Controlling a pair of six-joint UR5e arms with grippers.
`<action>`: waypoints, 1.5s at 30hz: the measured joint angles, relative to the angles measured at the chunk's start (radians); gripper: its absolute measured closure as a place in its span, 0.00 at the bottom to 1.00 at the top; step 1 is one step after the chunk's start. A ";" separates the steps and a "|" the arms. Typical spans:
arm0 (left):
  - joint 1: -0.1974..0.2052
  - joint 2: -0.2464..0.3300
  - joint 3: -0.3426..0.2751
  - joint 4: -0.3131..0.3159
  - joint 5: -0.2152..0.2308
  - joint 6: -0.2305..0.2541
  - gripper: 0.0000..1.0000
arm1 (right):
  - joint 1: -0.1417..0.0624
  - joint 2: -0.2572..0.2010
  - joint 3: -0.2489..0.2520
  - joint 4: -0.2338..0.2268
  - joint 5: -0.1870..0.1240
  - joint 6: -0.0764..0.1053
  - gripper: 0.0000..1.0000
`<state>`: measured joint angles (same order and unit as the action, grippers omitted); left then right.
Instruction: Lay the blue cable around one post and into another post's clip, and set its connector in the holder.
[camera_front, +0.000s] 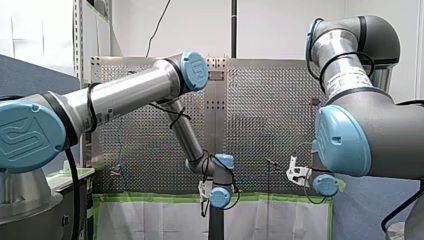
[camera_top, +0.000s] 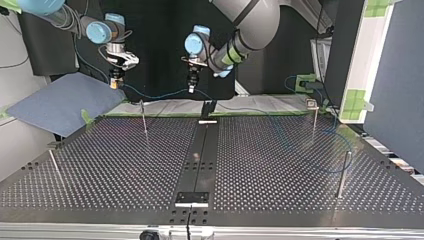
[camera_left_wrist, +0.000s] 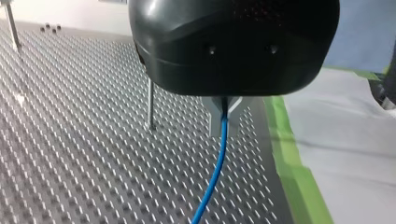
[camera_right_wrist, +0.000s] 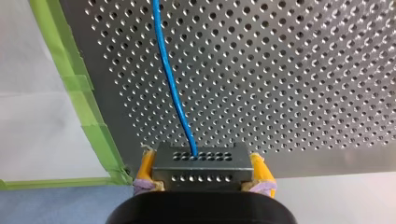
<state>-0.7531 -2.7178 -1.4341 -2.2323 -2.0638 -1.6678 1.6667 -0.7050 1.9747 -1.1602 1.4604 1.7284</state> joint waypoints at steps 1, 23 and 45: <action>-0.007 0.000 0.008 -0.001 0.000 0.002 1.00 | -0.003 0.000 -0.003 0.002 0.000 0.000 1.00; -0.094 -0.001 0.091 -0.048 -0.016 -0.001 1.00 | -0.047 0.001 -0.067 0.066 -0.016 -0.016 1.00; -0.066 -0.001 0.107 -0.049 -0.009 -0.029 1.00 | -0.051 0.001 -0.073 0.072 -0.016 -0.025 1.00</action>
<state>-0.8192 -2.7187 -1.3276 -2.2812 -2.0732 -1.6964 1.6153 -0.7039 1.9017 -1.0882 1.4442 1.7037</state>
